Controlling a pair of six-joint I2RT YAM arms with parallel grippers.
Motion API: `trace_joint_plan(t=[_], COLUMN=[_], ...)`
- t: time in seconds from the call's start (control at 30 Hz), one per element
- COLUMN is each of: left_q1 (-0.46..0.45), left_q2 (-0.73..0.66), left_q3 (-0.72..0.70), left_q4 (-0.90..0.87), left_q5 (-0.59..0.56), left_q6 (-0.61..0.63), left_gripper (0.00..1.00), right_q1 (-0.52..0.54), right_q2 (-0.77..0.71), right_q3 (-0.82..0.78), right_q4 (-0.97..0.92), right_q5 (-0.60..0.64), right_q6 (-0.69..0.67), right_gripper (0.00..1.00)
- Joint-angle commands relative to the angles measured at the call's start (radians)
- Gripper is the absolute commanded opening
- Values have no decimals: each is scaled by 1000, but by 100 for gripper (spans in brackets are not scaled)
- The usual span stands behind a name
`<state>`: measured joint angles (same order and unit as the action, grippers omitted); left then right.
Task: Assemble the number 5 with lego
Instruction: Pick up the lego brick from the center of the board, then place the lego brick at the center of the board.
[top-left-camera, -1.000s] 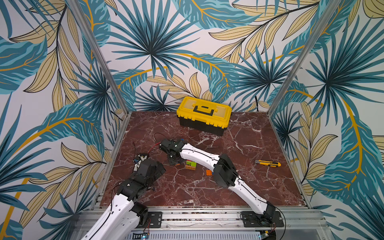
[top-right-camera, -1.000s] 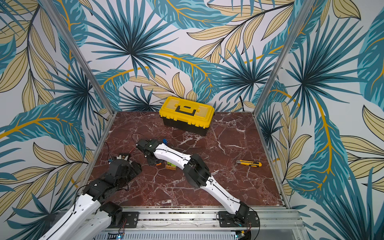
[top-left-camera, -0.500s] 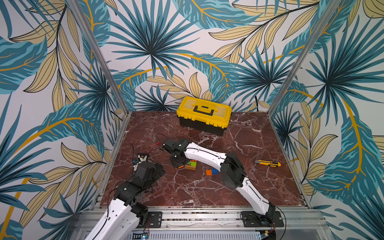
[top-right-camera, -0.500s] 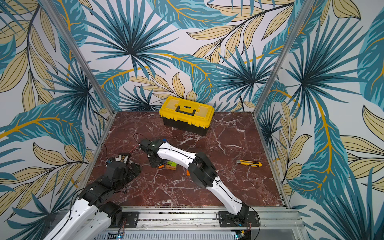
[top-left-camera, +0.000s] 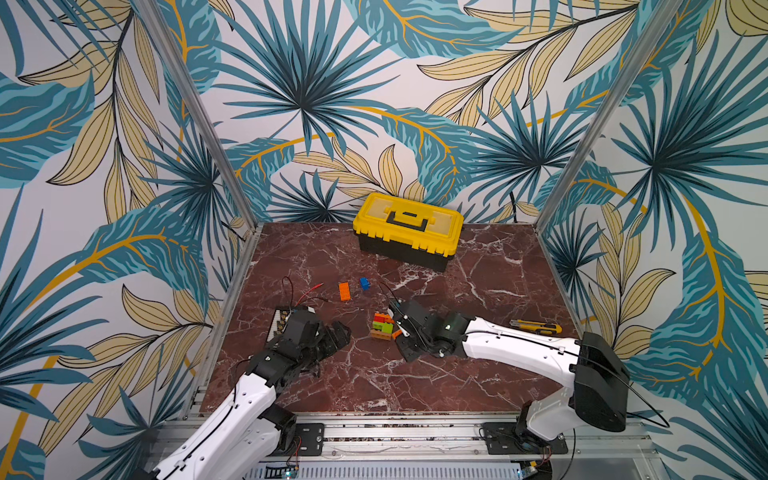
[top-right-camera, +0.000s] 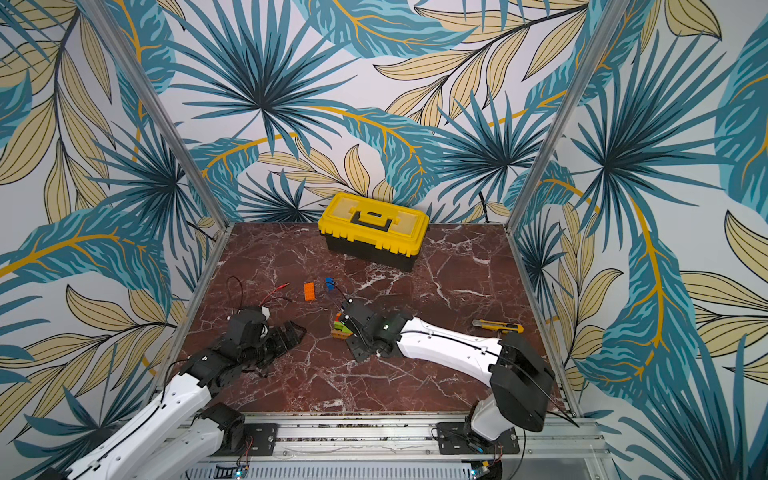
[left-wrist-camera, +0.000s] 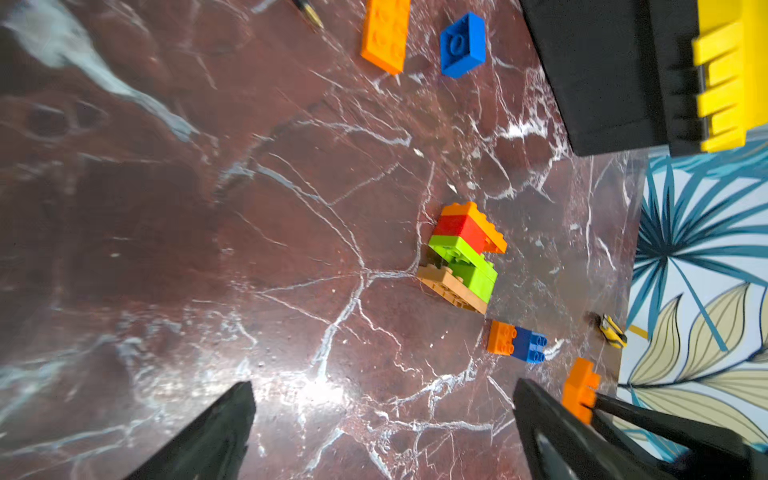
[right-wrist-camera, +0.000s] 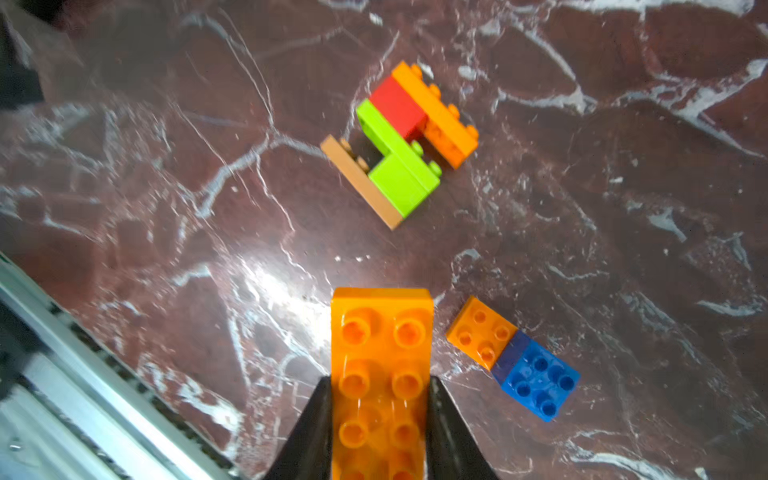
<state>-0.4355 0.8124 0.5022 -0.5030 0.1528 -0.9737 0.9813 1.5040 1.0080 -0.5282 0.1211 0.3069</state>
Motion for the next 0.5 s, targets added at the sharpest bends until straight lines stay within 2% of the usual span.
trace_joint_plan(t=[0.0, 0.1, 0.23, 0.3, 0.47], left_q1=[-57, -111, -123, -123, -122], left_q2=[53, 114, 166, 176, 175], left_q3=[0, 21, 41, 44, 47], left_q4=[136, 166, 169, 170, 153], left_q5=[79, 66, 48, 40, 13], left_q6=[-6, -10, -8, -10, -4], left_gripper=[100, 100, 100, 100, 100], right_q1=[0, 0, -2, -3, -3], right_q2=[-85, -125, -113, -95, -24], right_q3=[-145, -240, -274, -255, -138], right_q4=[139, 203, 258, 250, 79], right_q5=[-16, -63, -166, -207, -186], right_q6=[-144, -248, -356, -411, -541], right_gripper=[26, 27, 27, 27, 26])
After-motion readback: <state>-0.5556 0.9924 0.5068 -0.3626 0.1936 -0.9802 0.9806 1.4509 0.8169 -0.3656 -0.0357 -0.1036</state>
